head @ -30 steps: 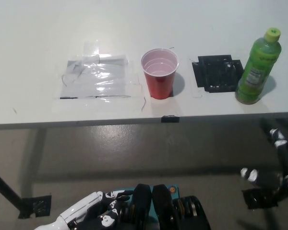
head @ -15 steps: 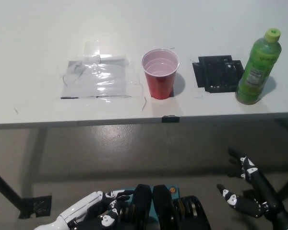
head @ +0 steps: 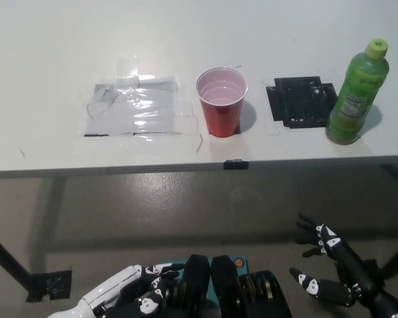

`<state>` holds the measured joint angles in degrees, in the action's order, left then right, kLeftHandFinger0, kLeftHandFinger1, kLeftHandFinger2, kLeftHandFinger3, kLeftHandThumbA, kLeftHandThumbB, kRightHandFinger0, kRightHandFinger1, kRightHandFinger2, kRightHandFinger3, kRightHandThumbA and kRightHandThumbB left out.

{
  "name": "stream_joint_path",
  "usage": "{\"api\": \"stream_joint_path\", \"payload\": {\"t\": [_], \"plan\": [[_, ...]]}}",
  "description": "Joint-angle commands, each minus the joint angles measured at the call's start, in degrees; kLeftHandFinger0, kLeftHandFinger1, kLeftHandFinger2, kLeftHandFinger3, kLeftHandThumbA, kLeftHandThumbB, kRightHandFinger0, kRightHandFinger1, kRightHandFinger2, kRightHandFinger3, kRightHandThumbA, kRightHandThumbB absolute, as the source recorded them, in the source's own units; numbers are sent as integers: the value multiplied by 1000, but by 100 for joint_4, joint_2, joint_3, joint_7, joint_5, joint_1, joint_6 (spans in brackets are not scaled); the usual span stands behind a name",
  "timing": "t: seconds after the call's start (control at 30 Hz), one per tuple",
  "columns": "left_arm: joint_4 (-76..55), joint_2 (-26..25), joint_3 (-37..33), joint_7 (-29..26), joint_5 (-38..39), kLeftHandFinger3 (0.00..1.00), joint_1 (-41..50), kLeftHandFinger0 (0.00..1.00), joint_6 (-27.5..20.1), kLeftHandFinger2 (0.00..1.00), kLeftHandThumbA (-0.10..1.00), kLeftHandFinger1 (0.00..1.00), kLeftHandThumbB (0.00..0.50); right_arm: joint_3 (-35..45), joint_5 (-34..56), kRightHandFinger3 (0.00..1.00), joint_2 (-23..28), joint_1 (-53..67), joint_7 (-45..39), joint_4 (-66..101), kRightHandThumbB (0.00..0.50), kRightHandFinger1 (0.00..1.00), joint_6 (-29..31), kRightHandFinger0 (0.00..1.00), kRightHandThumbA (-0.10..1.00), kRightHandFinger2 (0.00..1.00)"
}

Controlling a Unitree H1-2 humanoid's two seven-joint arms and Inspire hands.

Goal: The robot uses its right hand to pick up a bottle kept in the middle of the desk and tilt it into a cup kept next to it to pour water out

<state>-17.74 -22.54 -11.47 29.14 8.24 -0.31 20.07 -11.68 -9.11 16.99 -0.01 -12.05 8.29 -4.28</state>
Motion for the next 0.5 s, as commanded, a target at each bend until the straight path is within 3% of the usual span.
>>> {"api": "stream_joint_path", "payload": {"t": [0.0, 0.47], "plan": [[-165, -123, 45, 69, 103, 1000, 28, 1000, -59, 1000, 412, 1000, 500, -72, -212, 1000, 159, -149, -151, 169, 436, 768, 125, 598, 650, 960], [-181, -98, 32, 49, 80, 1000, -6, 1000, -43, 1000, 406, 1000, 500, -127, -257, 1000, 246, -210, -314, 158, 425, 834, 43, 605, 620, 1000]]}}
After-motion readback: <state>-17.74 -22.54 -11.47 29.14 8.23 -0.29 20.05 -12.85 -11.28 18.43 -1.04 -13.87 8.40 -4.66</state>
